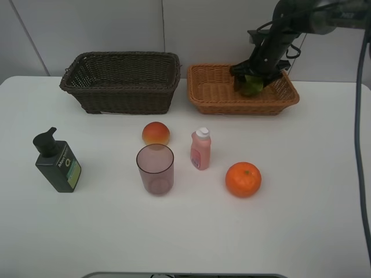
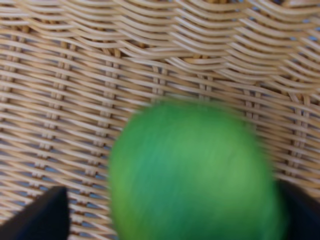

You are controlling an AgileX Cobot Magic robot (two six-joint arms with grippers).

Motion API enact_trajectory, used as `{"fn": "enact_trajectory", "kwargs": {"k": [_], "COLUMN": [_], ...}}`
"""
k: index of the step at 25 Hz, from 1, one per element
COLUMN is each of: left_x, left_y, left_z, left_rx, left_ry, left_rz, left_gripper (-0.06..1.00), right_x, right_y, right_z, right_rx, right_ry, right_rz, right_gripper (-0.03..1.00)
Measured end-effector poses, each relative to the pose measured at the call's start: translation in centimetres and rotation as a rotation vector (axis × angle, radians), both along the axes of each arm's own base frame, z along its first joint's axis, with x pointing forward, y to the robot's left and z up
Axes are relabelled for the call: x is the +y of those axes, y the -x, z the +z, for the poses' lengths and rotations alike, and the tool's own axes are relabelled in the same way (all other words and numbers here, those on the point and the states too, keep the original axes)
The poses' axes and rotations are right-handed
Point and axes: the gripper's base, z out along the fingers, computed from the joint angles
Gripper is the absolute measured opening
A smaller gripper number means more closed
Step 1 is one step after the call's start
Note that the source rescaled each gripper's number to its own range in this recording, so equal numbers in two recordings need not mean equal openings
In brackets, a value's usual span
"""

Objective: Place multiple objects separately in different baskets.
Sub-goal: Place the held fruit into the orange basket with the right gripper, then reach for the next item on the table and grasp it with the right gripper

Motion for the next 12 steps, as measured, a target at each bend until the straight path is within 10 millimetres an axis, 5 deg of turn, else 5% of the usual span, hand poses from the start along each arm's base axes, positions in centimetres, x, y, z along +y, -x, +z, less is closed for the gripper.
{"fn": "enact_trajectory", "kwargs": {"k": [3,7,12], "left_x": [0.0,0.0,0.0], "left_y": [0.0,0.0,0.0], "left_z": [0.0,0.0,0.0], "left_rx": [0.0,0.0,0.0], "left_ry": [0.0,0.0,0.0], "left_rz": [0.0,0.0,0.0], "left_gripper": [0.99,0.99,0.99], "right_x": [0.0,0.0,0.3], "right_y": [0.0,0.2,1.0], "right_z": [0.0,0.5,4.6], "right_rx": [0.0,0.003,-0.045], "right_ry": [0.002,0.006,0.01], "right_rz": [0.001,0.002,0.015], "right_gripper": [0.93,0.98,0.98]}}
